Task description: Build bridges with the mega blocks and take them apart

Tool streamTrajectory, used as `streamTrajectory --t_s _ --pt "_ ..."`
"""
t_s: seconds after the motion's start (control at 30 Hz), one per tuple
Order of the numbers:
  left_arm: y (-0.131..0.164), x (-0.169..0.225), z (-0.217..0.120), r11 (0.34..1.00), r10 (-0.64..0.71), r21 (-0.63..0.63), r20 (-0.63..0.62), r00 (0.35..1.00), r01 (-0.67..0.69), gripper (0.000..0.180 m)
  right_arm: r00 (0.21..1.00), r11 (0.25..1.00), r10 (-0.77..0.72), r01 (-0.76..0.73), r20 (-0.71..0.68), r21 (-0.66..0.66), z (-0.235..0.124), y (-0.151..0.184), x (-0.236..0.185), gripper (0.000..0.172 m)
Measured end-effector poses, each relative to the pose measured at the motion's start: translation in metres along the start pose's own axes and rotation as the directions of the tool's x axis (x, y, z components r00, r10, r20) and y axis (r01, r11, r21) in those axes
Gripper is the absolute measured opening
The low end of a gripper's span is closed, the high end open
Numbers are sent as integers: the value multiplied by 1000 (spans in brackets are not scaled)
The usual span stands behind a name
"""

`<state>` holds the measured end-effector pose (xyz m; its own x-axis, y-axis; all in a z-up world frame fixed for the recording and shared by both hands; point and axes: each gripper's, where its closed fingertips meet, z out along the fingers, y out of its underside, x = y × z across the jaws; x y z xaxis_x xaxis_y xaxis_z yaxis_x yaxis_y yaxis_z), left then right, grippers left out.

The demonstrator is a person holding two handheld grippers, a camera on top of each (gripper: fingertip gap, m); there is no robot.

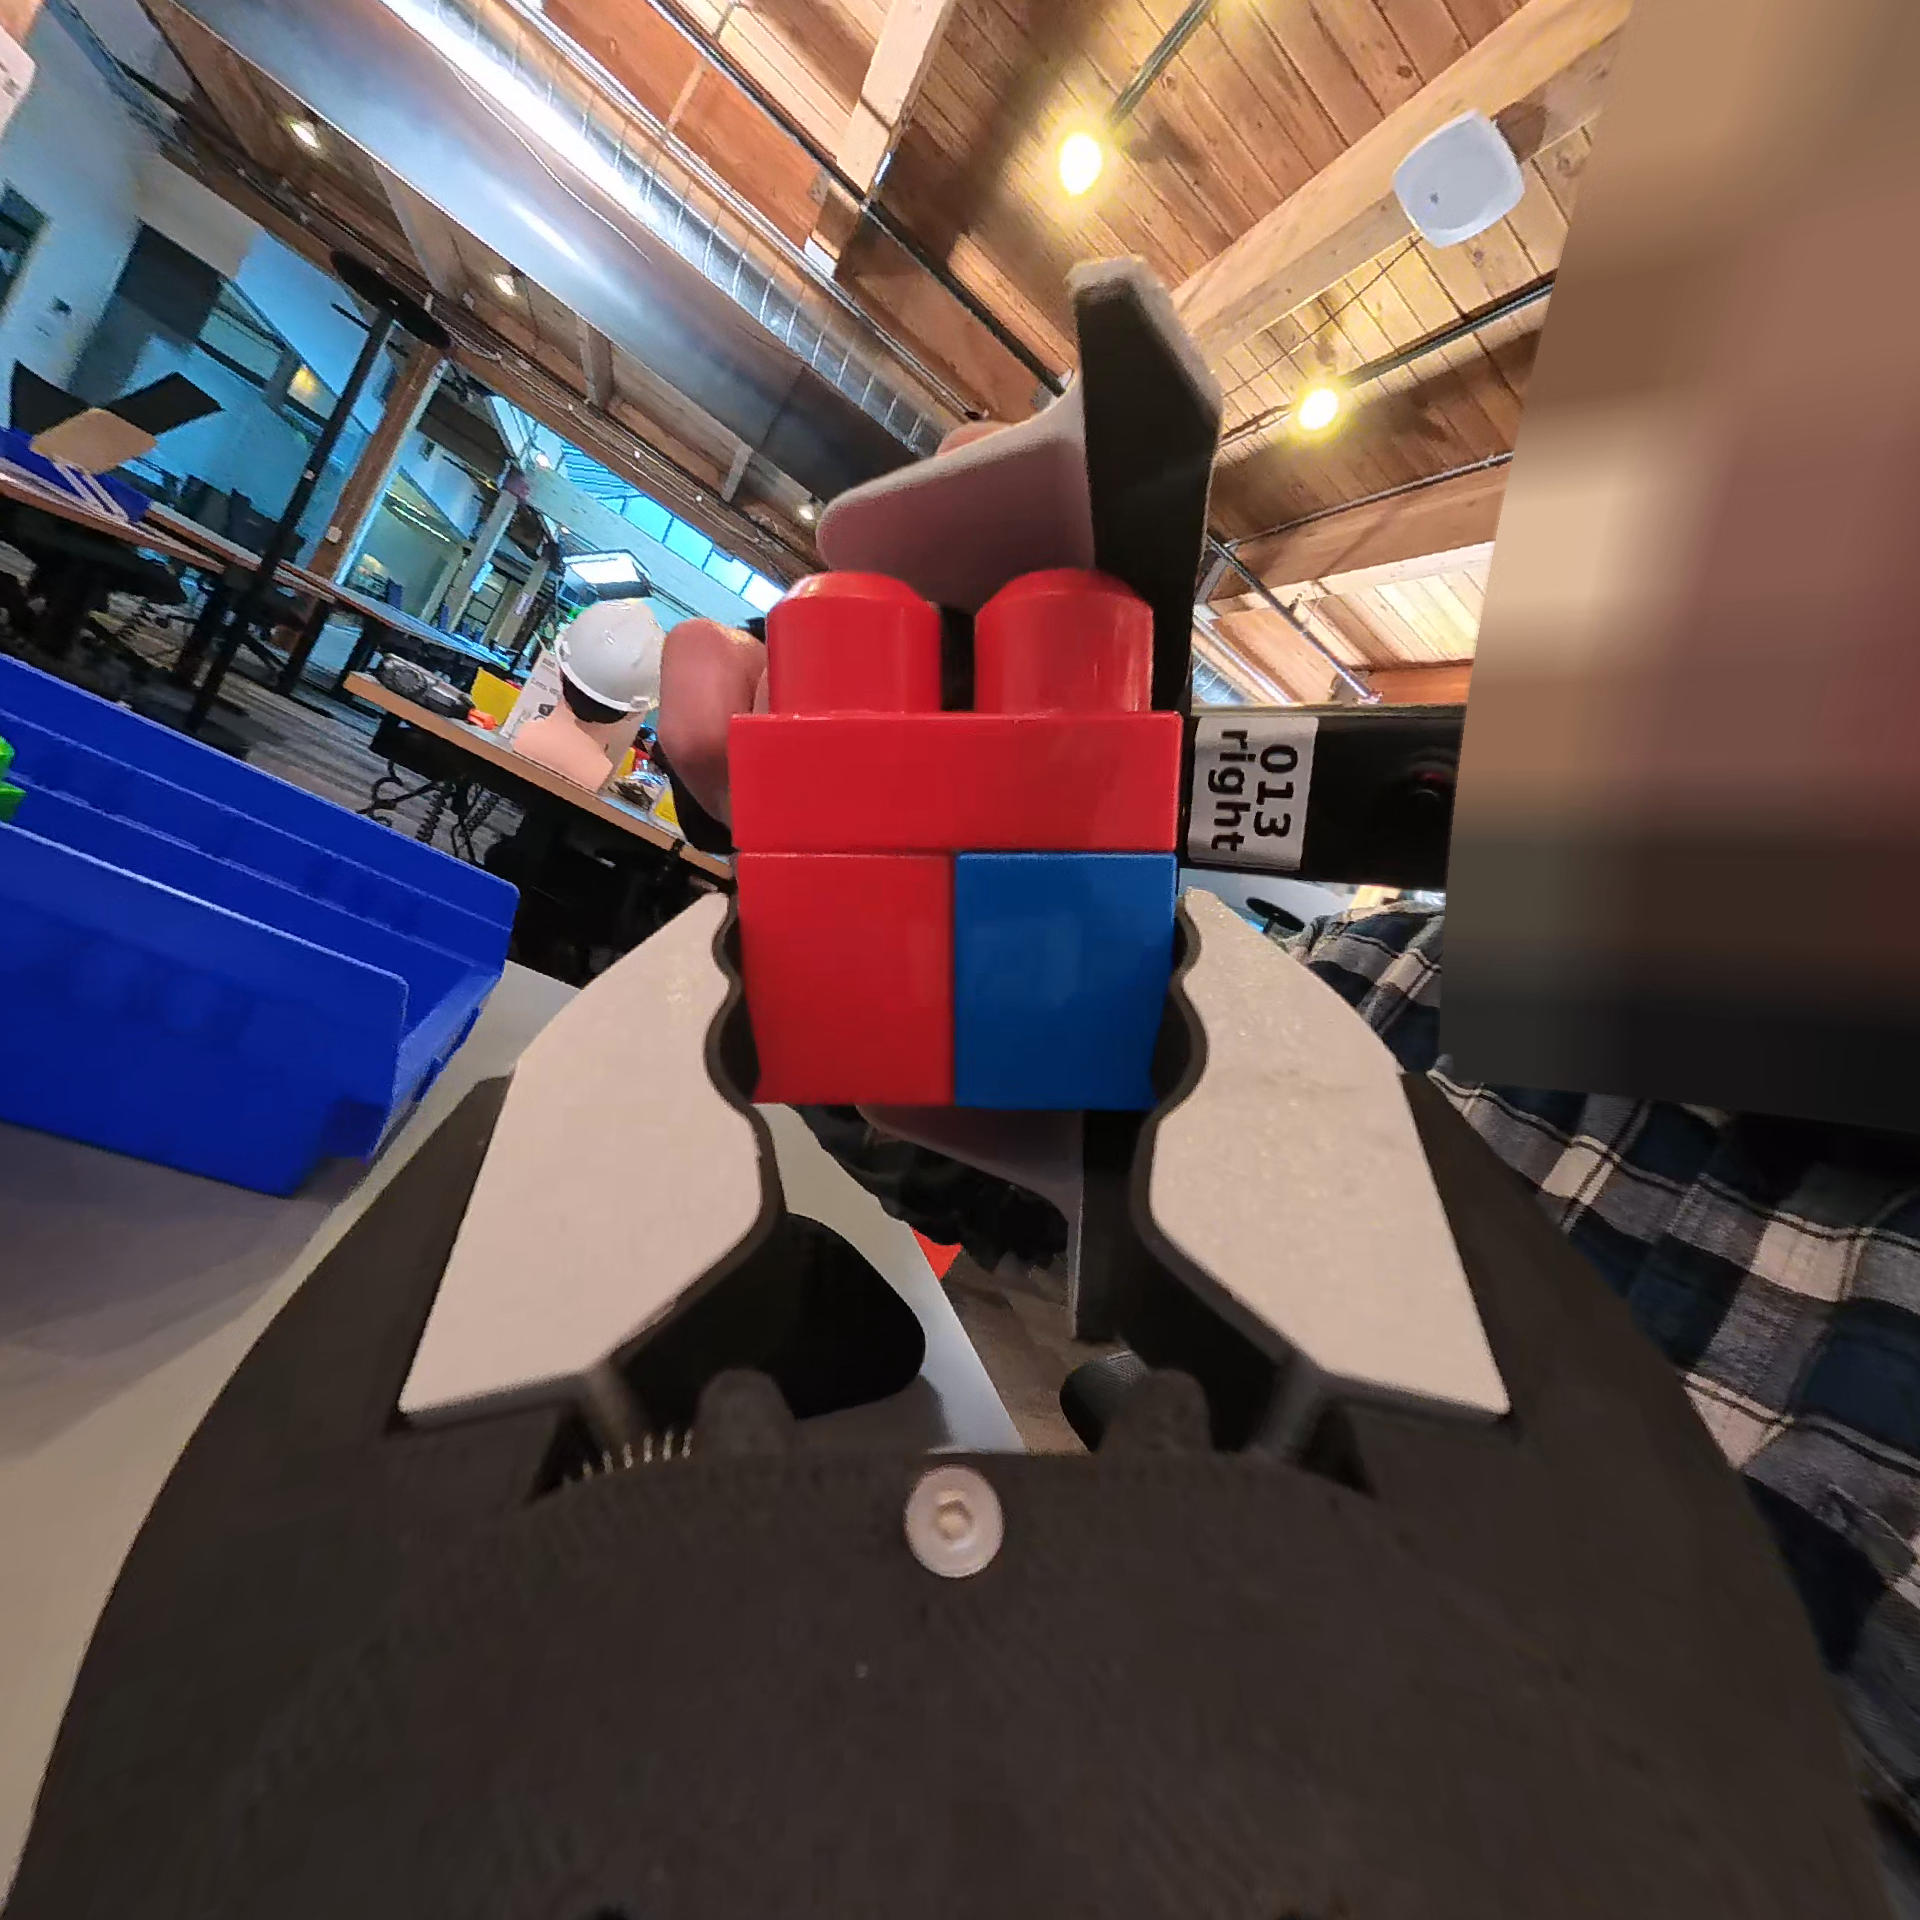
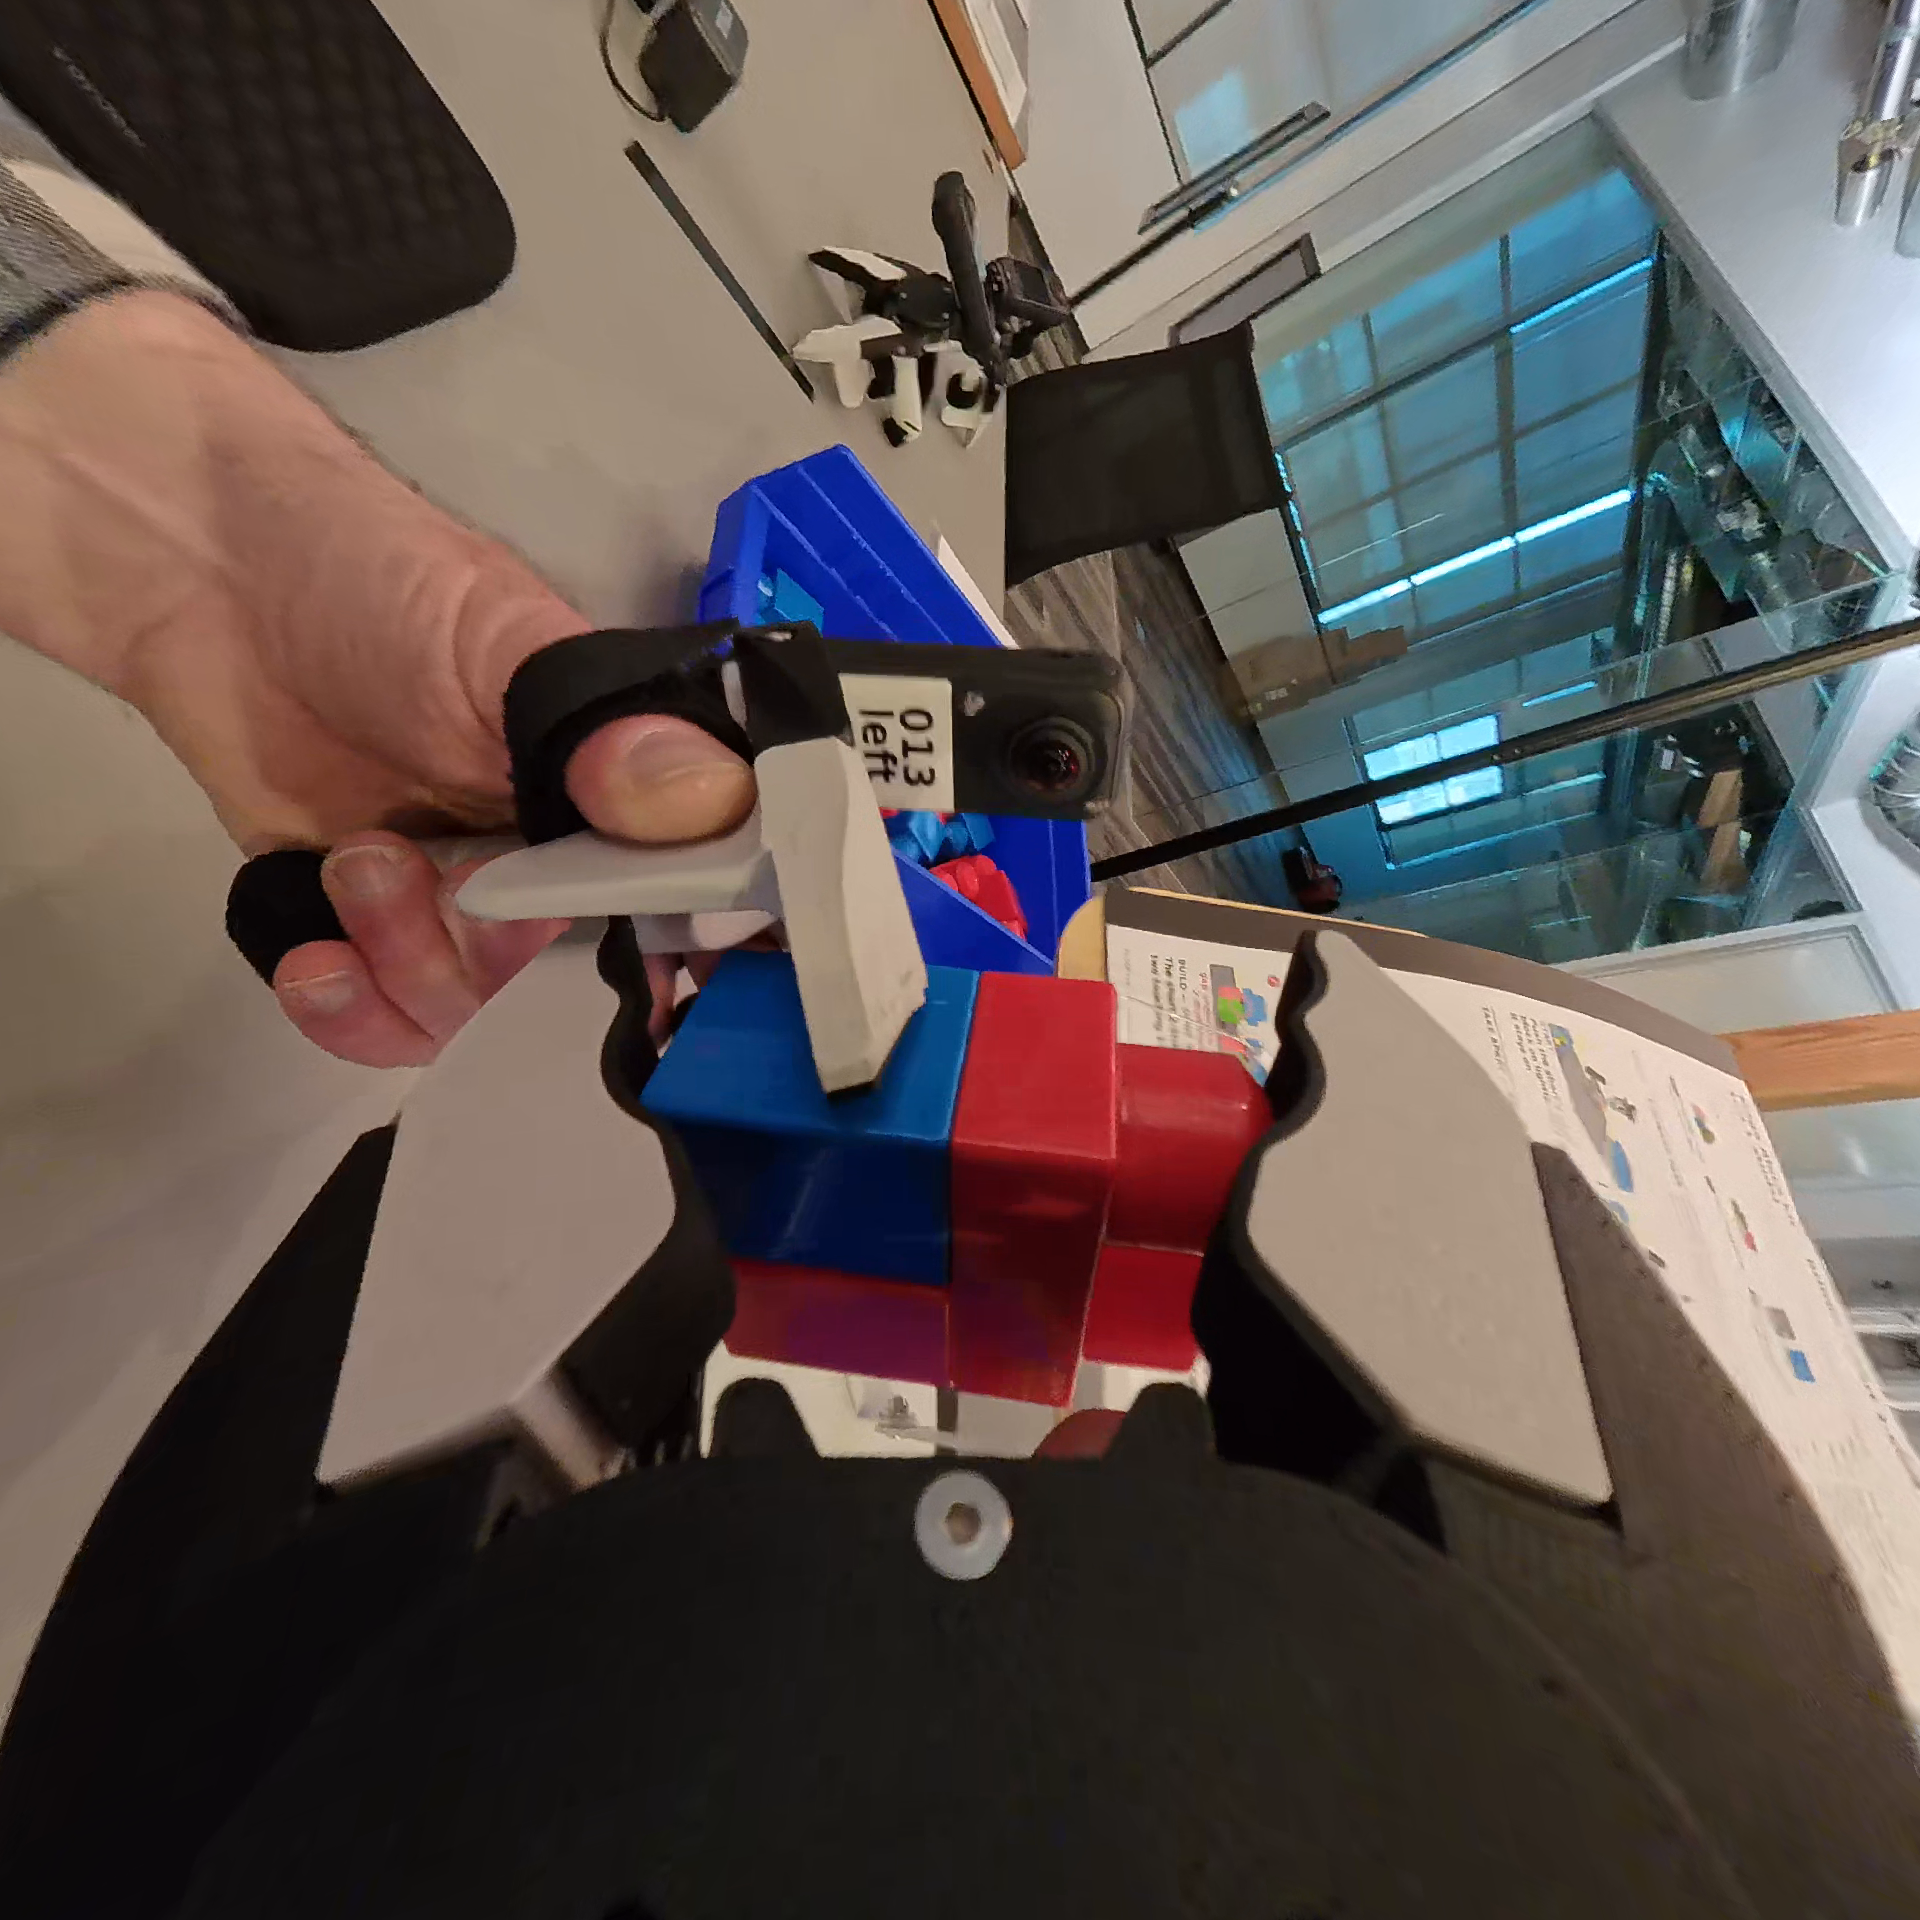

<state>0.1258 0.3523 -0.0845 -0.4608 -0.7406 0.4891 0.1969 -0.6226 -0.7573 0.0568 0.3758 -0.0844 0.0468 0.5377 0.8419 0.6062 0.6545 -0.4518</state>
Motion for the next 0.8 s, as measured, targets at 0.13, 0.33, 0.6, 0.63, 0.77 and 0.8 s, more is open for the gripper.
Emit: streamTrajectory --t_s 0.13,0.33,0.6,0.63,0.77,0.8 --pt "-2 6 -2 999 -29 26 -115 993 32 74 1000 999 -24 24 -8 31 -1 -7 7 130" --pt "-22 29 -16 985 -1 165 -311 950 55 73 999 997 -38 36 -32 -72 -11 15 19 126" --pt "-8 37 -9 993 -17 106 -379 925 61 73 996 984 -46 58 73 -168 -9 23 5 106" --pt "-7 36 -9 992 -25 105 -384 923 71 73 996 983 -48 61 76 -175 -9 23 5 105" --pt "-8 37 -8 992 0 118 -388 922 49 73 996 982 -85 89 32 -166 -12 21 8 101" --pt "-8 38 -8 992 7 115 -386 923 41 73 996 985 -89 90 14 -145 -13 19 8 101"
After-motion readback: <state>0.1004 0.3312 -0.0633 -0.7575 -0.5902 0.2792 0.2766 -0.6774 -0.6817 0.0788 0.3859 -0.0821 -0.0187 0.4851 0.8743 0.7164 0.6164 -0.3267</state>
